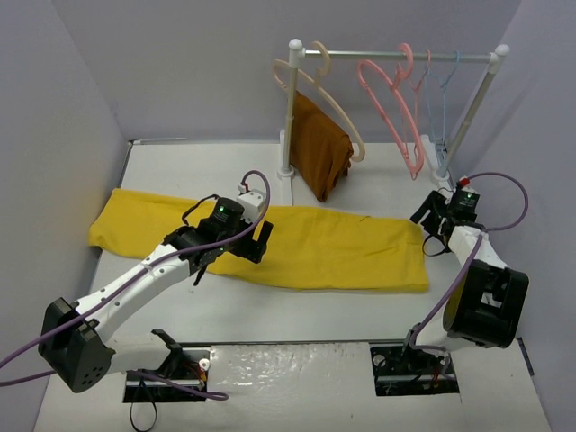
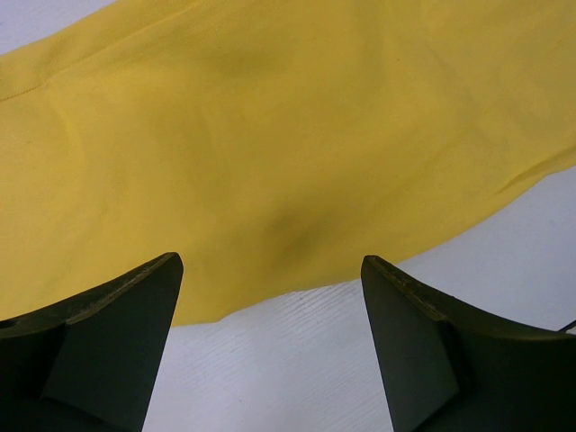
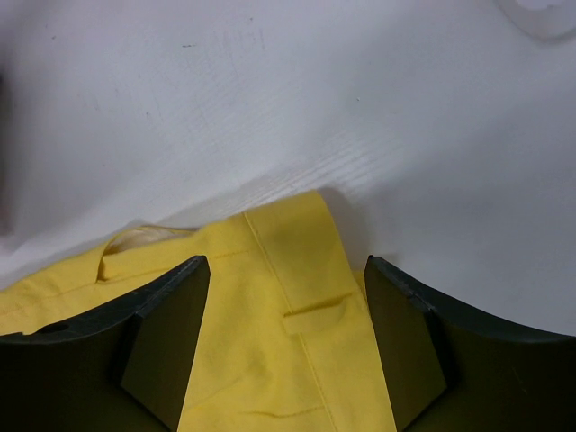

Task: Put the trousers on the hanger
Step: Fold the trousers at the center of the board.

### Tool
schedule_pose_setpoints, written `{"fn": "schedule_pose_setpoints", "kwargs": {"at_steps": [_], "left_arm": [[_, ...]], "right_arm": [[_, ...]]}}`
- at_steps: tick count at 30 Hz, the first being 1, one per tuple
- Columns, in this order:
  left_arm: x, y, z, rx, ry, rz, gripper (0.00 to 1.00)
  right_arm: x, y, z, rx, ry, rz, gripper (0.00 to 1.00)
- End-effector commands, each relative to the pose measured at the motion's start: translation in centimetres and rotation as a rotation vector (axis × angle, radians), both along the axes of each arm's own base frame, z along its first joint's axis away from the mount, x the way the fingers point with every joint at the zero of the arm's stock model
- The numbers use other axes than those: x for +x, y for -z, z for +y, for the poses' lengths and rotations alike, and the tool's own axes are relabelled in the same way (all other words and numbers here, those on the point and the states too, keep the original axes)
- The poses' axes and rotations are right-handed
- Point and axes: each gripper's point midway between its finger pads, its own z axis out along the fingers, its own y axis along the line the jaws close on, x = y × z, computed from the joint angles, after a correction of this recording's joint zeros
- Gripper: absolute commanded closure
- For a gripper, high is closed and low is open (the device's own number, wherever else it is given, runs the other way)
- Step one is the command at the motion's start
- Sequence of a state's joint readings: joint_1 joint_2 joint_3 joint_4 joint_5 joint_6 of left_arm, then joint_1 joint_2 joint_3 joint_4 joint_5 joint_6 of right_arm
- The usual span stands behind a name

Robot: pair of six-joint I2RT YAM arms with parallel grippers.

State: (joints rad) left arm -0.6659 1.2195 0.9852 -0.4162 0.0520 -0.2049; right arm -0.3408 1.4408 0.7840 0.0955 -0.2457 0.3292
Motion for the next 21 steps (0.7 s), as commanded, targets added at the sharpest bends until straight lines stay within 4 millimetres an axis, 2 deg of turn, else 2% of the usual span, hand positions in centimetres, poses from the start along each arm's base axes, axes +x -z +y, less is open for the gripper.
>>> {"fn": "schedule_pose_setpoints", "kwargs": {"at_steps": [1, 10, 14, 18, 21], "left_arm": [[0.7, -3.1, 0.1, -0.041, -0.009, -0.094, 0.22], [0.7, -3.2, 0.6, -0.021, -0.018, -0.1, 0.22], [0.7, -3.0, 0.6, -0.016, -0.018, -0.094, 0.22], [0.9, -2.9, 0.9, -0.001, -0.036, -0.1, 0.22], [1.0, -2.7, 1.0, 0.006, -0.04, -0.099, 0.22]], "right_arm": [[3.3, -1.7, -0.1, -0.017, -0.081, -0.106, 0.32], [3.2, 2.9, 0.6, 0.025, -0.145, -0.011, 0.32], [3.0, 4.1, 1.2, 0.051, -0.162, 0.006, 0.34], [2.6, 5.0, 1.4, 0.061, -0.166, 0.019, 0.46], [2.9, 4.5, 1.8, 0.07, -0.181, 0.005, 0.69]]}}
